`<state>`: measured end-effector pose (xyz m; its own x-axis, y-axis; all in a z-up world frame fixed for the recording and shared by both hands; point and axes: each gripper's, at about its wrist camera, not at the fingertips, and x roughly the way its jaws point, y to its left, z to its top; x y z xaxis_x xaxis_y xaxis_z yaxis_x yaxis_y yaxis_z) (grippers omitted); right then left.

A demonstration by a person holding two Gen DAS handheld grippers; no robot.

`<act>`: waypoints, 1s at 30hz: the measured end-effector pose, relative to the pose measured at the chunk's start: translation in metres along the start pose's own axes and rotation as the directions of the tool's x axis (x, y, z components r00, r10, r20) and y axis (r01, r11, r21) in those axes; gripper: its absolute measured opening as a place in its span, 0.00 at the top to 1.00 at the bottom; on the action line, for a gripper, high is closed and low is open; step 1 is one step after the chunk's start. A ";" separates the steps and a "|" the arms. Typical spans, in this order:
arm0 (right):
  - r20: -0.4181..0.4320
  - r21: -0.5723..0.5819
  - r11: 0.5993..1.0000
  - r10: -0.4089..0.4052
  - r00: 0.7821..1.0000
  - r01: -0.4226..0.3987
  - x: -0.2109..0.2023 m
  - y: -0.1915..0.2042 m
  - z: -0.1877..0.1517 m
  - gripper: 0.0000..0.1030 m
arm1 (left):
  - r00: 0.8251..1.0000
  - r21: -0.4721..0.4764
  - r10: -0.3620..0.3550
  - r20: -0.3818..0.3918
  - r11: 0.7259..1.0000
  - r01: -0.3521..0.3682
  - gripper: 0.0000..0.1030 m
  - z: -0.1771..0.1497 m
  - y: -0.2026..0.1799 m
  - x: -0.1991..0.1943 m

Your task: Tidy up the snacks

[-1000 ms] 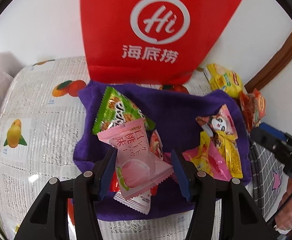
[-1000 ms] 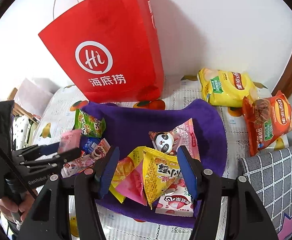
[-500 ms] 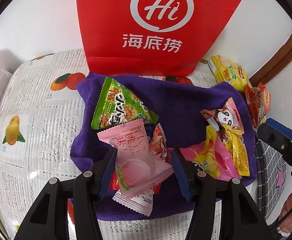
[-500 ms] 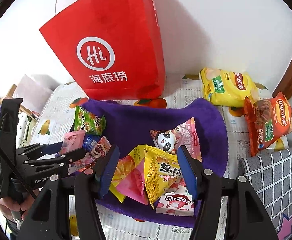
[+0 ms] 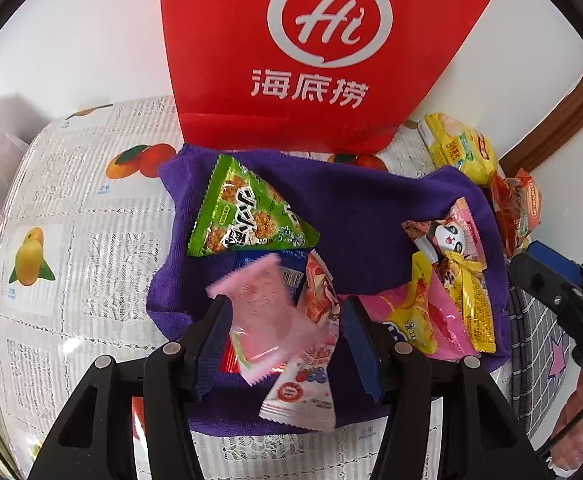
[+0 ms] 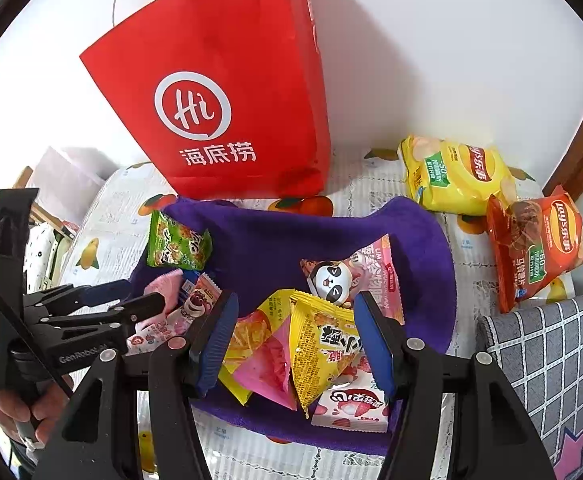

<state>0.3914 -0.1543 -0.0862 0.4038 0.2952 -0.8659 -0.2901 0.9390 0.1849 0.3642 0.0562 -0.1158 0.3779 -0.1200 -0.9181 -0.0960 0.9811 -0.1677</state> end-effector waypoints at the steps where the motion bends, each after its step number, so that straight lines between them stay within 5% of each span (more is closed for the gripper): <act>1: 0.002 0.001 1.000 -0.002 1.000 0.002 -0.001 0.000 0.000 0.42 | 1.000 -0.002 0.000 0.008 1.000 0.000 0.44 0.000 0.000 -0.002; 21: 0.098 0.018 0.999 -0.036 0.995 0.034 -0.033 0.006 0.000 0.33 | 0.988 0.121 0.053 0.145 0.990 -0.071 0.33 -0.005 -0.028 -0.034; 30: 0.194 0.012 0.993 -0.114 0.974 0.114 -0.065 0.009 -0.003 0.31 | 0.974 0.147 0.053 0.222 0.985 -0.087 0.29 -0.008 -0.035 -0.056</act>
<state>0.3598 -0.1654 -0.0295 0.5952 0.2147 -0.7744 -0.2314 0.9686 0.0907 0.3384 0.0277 -0.0613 0.5673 -0.0312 -0.8229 0.0074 0.9994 -0.0328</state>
